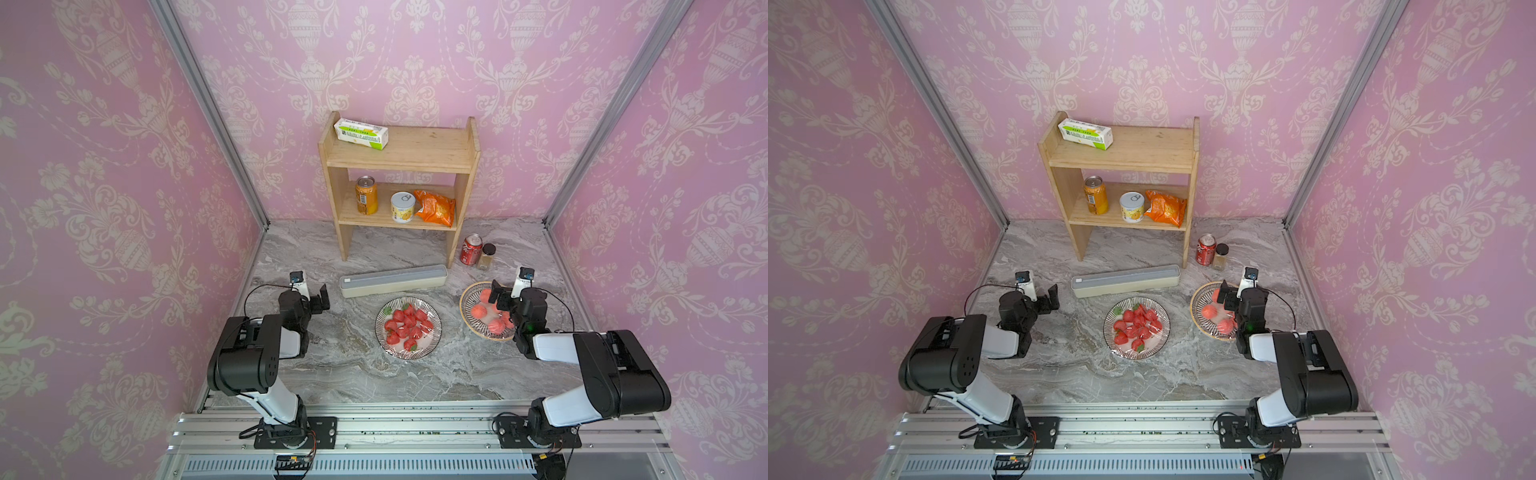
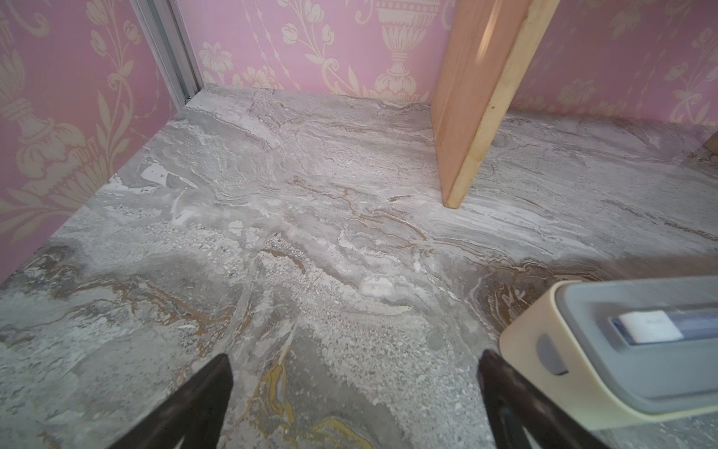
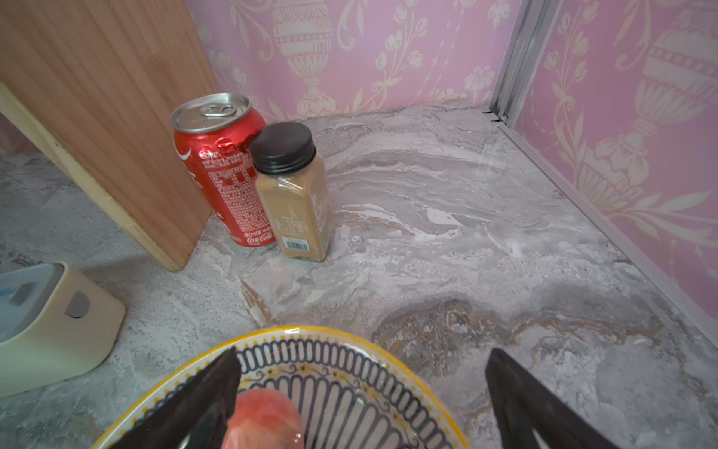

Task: Wrap the plate with plastic wrap
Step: Reset both arms

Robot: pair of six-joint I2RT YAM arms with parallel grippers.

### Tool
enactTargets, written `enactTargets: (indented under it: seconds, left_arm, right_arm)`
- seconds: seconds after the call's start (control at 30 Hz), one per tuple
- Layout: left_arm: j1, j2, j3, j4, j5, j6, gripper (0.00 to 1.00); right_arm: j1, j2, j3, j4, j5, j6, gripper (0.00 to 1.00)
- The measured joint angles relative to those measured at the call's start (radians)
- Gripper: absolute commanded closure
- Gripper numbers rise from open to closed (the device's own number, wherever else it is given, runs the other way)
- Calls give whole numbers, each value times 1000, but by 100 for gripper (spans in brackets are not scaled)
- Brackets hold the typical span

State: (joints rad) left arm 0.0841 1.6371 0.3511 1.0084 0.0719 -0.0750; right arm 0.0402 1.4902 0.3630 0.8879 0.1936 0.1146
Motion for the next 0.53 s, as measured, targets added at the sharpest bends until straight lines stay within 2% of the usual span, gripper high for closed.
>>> enactTargets:
  seconds: [0.53]
  left_arm:
    - [0, 0, 0, 0, -3, 0, 1]
  right_arm:
    - [0, 0, 11, -66, -49, -44, 0]
